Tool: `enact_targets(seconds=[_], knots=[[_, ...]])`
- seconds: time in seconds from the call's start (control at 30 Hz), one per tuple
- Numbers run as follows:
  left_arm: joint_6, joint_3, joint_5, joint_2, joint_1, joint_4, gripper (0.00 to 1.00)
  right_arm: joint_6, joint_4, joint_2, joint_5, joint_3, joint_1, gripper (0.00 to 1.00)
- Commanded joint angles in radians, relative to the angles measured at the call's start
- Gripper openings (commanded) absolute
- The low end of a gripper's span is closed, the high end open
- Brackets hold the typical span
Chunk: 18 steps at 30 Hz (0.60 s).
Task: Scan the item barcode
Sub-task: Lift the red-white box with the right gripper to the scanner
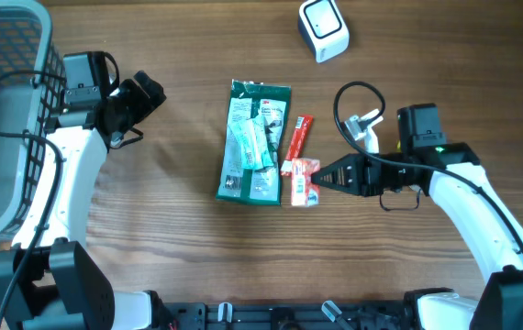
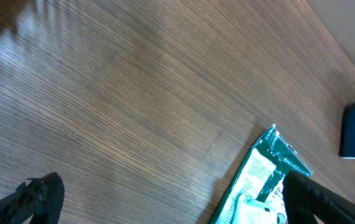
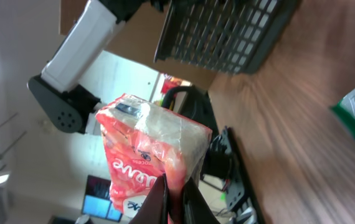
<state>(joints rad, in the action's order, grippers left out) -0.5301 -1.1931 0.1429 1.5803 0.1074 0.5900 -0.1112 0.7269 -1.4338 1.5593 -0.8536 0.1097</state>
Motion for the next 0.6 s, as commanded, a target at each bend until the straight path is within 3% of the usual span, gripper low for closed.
enact_targets(seconds=[0.0,0.3,0.57], knots=[[-0.009,-0.005,-0.006,0.004,0.002,-0.003,1.0,-0.054,0.014,0.018,0.063,0.005,0.032,0.04],[-0.009,-0.005,-0.006,0.004,0.002,-0.003,1.0,-0.054,0.019,0.018,0.058,0.005,0.031,0.04],[-0.009,-0.005,-0.006,0.004,0.002,-0.003,1.0,-0.043,0.03,0.018,-0.126,0.005,0.031,0.04]])
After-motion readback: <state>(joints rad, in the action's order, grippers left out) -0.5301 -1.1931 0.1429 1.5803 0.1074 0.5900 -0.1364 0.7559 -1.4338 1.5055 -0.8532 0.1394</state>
